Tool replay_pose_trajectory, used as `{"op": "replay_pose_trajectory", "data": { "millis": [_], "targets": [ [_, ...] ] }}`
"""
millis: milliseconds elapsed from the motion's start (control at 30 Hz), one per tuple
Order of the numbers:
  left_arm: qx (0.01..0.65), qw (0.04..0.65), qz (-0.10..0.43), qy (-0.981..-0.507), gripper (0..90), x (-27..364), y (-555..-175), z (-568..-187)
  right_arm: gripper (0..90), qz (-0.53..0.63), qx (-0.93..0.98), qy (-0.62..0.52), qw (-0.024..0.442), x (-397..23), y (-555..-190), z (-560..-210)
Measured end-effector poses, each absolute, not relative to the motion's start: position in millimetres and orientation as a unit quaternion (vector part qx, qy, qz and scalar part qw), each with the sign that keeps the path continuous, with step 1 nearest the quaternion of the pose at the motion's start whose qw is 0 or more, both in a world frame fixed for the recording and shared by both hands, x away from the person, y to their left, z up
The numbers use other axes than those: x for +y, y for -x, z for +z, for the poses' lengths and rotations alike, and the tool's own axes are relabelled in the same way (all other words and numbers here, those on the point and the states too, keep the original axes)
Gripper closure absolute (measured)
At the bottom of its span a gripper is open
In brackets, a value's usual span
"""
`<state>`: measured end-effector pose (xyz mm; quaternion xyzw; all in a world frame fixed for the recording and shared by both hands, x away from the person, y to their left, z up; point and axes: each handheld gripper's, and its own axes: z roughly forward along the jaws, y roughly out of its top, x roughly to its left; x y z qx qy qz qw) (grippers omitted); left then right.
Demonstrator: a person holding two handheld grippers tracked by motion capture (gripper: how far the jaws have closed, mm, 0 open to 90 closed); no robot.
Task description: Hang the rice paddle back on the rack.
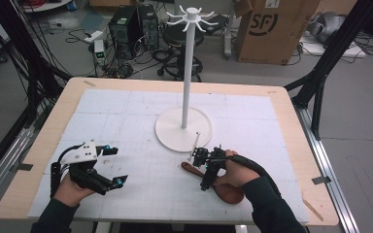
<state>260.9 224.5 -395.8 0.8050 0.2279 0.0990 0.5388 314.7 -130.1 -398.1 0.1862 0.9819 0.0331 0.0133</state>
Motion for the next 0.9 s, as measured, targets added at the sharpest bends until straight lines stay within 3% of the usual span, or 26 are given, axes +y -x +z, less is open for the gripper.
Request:
{"op": "replay_pose_trajectory", "data": {
  "millis": [333, 567, 900],
  "targets": [
    [0.227, 0.54, 0.099, -0.804, 1.7, 224.5, -260.4, -395.5, 46.5, 0.014, 0.981, -0.192, 0.016, -121.4, -319.9, -403.9],
    [0.227, 0.541, 0.099, -0.804, 1.7, 224.8, -260.1, -395.2, 55.8, 0.008, 0.981, -0.192, 0.008, -121.0, -320.7, -406.3],
    [0.229, 0.538, 0.1, -0.805, 1.7, 224.1, -260.1, -395.2, 62.3, 0.017, 0.98, -0.2, 0.001, -124.2, -323.1, -409.5]
  ]
}}
